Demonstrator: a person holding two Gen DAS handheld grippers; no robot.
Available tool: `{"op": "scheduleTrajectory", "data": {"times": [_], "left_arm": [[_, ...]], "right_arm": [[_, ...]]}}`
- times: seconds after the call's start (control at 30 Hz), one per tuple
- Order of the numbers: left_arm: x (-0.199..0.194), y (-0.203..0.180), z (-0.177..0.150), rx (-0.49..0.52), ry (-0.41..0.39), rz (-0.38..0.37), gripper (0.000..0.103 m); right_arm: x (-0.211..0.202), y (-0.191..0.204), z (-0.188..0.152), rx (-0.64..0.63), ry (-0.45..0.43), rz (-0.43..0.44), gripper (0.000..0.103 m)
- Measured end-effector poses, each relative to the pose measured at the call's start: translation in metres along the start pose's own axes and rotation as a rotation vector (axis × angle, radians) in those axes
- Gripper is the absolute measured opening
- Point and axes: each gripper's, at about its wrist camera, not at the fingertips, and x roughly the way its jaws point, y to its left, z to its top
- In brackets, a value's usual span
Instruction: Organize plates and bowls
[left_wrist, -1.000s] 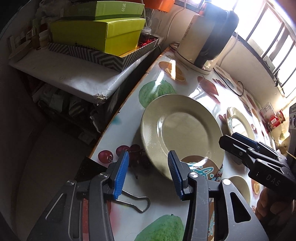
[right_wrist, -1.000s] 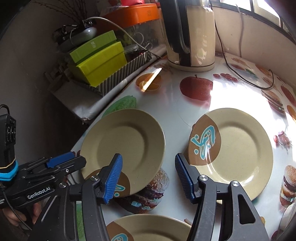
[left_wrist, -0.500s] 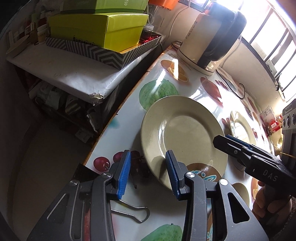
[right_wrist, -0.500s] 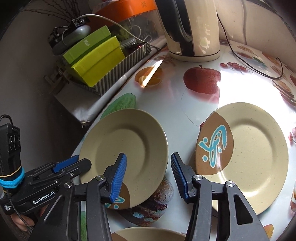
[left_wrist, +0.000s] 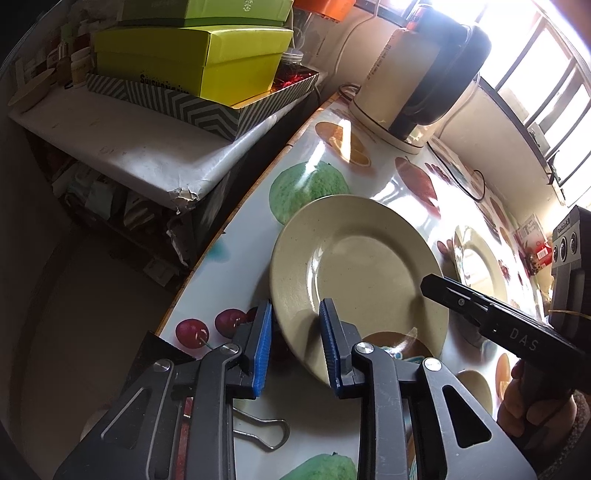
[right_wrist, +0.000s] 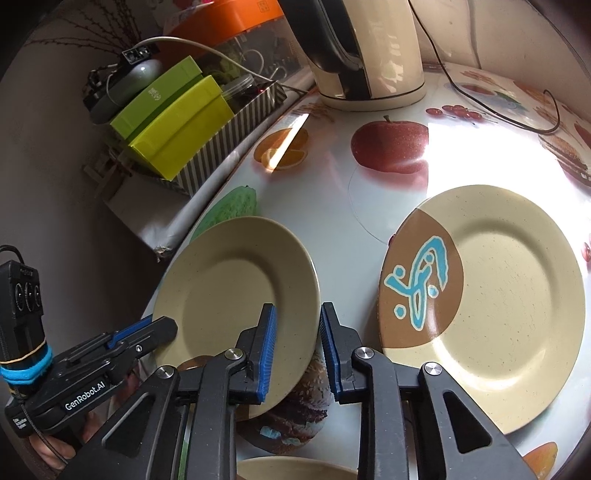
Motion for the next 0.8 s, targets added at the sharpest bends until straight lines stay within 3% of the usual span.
{"op": "scheduleTrajectory", "data": {"times": [0.8], "left_arm": [[-0.0038,-0.0015,-0.0019,0.009,-0.008,0.021,0.026]], "right_arm": [[-0.0060,0.0005,-0.0019,0.026,-0.007,0.019,0.019]]}}
